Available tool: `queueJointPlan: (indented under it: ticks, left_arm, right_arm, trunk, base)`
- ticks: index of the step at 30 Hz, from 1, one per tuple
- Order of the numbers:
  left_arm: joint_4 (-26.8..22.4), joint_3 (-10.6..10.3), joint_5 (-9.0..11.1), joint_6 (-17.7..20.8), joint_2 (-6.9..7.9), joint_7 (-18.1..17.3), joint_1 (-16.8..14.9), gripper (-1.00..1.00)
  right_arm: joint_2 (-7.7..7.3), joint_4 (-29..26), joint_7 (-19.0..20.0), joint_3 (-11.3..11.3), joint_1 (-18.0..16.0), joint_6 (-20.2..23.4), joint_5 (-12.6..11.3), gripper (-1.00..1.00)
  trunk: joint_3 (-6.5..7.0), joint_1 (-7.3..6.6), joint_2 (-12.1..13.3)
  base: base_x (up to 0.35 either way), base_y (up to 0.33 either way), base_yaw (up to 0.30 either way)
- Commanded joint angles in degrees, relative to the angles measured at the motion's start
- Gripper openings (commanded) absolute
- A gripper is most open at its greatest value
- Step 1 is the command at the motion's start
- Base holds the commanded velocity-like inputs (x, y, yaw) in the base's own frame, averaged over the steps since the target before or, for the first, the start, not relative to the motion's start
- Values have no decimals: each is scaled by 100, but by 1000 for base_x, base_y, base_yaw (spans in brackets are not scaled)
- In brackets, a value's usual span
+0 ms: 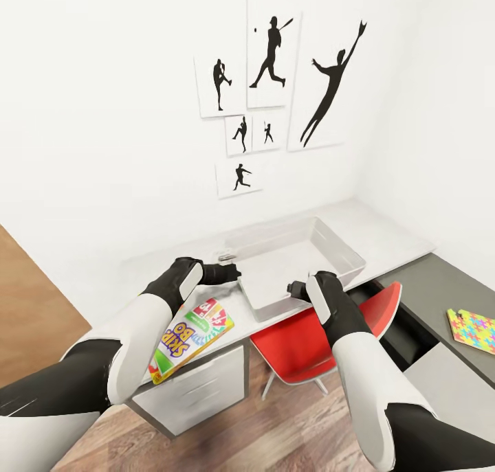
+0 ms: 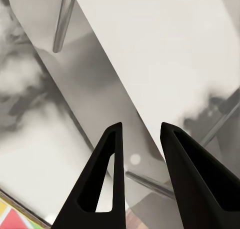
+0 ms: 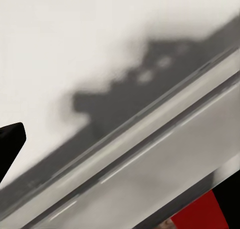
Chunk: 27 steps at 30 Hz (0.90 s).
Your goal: Put all the toys in the child's room - the three board games (two on the bed and one on the table), the two jigsaw puzzles on the table, and the tennis ball on the table - inside the toy box on the table in the child's room.
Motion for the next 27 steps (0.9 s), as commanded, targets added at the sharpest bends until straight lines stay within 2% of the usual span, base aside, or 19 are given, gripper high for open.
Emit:
queueJointPlan:
  ticks: [1,17,18,19,27]
  left_arm:
    - [-82,-15,127,56,-6,19,-7,-100]
    - [-81,-15,127,56,-6,19,-7,-100]
    - [-82,-15,127,56,-6,19,-7,-100]
    - [-82,-15,127,56,-6,19,-7,100]
    - [-82,-15,127,56,-6,19,-7,100]
  right_arm:
    - [6,62,-55,31,-2,37,-102,-100]
    - [6,134,-55,37,-2,33,-102,-100]
    - [6,137,-55,38,-2,33,-102,100]
    - [6,138,-55,39,-2,35,-102,100]
    - [6,149,-55,40,-2,45,-102,100]
  trunk:
    - [-18,3,-13]
    - [-85,3,-13]
    - [-85,3,-13]
    - [-85,3,-13]
    - [-85,3,-13]
  base:
    - [0,0,0]
    - [0,0,0]
    - [0,0,0]
    - [0,0,0]
    - [0,0,0]
